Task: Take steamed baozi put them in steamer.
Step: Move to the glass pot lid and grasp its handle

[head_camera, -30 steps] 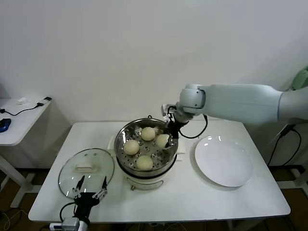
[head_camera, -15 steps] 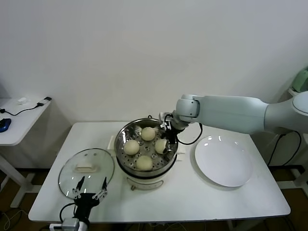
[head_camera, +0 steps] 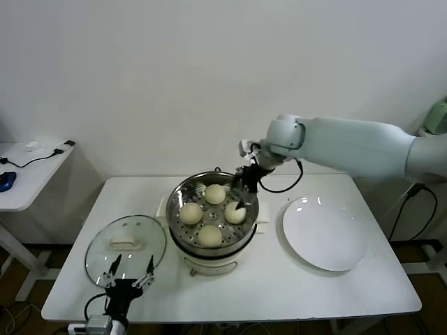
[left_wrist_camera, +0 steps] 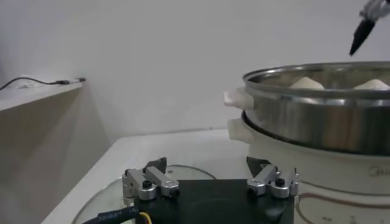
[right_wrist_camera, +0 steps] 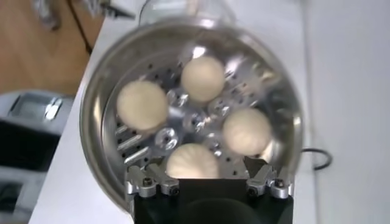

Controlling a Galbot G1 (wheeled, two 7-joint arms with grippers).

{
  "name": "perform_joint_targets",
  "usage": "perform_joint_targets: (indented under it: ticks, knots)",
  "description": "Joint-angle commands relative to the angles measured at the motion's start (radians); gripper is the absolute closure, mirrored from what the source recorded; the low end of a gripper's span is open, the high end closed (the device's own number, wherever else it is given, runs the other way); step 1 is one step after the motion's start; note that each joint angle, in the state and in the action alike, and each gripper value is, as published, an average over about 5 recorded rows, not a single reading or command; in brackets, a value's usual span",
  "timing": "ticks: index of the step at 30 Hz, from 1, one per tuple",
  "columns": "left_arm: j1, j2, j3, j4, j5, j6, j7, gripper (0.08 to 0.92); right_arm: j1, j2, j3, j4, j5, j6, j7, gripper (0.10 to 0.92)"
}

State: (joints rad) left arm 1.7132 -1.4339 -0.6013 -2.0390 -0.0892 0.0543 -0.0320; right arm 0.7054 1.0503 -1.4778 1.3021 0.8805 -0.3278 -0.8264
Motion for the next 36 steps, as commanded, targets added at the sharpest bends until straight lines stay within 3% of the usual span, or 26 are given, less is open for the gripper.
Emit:
perform_joint_targets:
  ticks: [1,8,18,26,31,36]
  knots:
    - [-0.001,0.0,0.001,-0.006,-0.025,0.004,-0.001,0.177,-0.151,-0.173,0.402,-0.012,0.007,0.03,0.436,0.203]
    - [-0.035,0.007,-0.013,-0.021,-0.057,0.045,-0.003,0.177,-0.465,-0.347,0.751,0.043,-0.14,0.055,0.639,0.202]
    - [-0.066,0.029,-0.045,-0.028,-0.089,0.081,-0.004,0.177,-1.242,-0.52,1.438,0.169,-0.295,0.251,0.726,0.202]
    - [-0.089,0.052,-0.034,0.007,-0.089,0.076,-0.028,0.177,-1.859,-0.337,1.991,0.29,-0.349,0.285,0.746,0.203]
    - [-0.109,0.074,-0.026,0.011,-0.018,0.093,-0.098,0.177,-2.044,-0.185,2.121,0.337,-0.379,0.352,0.752,0.203]
    - [-0.126,0.104,-0.036,0.027,0.017,0.081,-0.104,0.177,-2.142,-0.061,2.171,0.353,-0.42,0.434,0.768,0.203]
